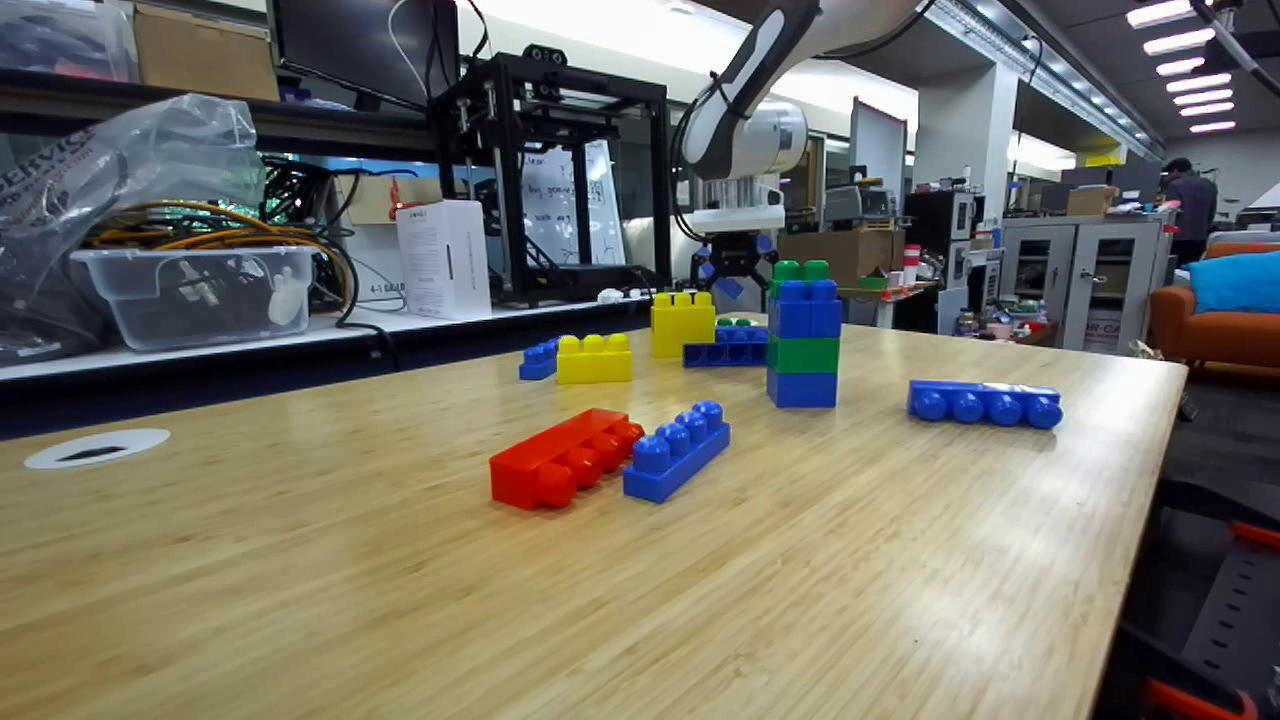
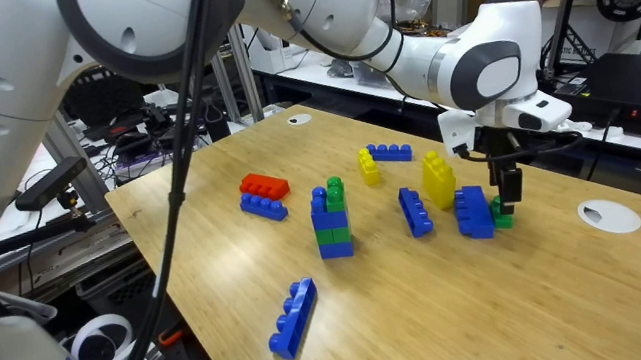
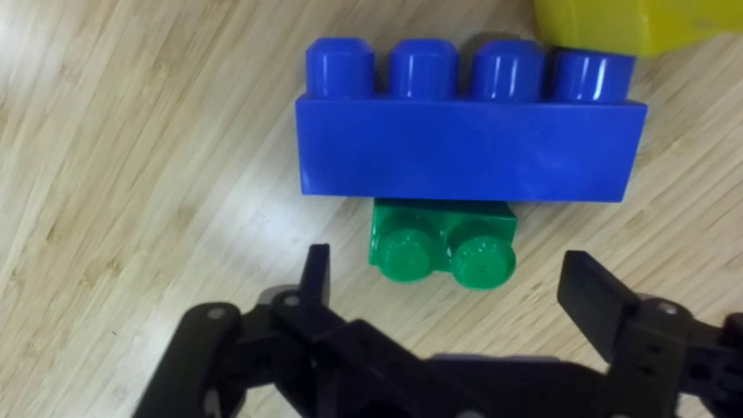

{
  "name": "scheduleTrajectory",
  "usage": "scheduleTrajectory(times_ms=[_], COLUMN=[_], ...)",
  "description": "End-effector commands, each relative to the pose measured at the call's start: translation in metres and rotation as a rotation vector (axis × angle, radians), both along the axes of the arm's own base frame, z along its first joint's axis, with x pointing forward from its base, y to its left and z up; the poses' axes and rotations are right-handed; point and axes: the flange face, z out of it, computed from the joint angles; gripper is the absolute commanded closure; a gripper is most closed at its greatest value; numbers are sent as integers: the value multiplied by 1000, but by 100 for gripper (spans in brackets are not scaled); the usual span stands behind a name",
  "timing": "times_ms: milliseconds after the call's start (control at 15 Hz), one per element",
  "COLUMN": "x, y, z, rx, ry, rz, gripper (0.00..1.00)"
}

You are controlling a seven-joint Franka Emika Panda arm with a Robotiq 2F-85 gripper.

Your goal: Pick up the green LEGO block and stack it on top of the purple LEGO blocks

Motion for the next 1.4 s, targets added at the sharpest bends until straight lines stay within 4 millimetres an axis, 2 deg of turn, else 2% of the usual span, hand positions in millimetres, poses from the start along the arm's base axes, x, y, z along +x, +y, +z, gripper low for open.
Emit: scheduleTrajectory(times_ms=[0, 800, 1333], x=[5, 9, 9], y=[-5, -6, -6], z=[-8, -28, -33], rx=[12, 40, 54], ry=[-1, 6, 9], rz=[-24, -40, -55], gripper=[0, 0, 0])
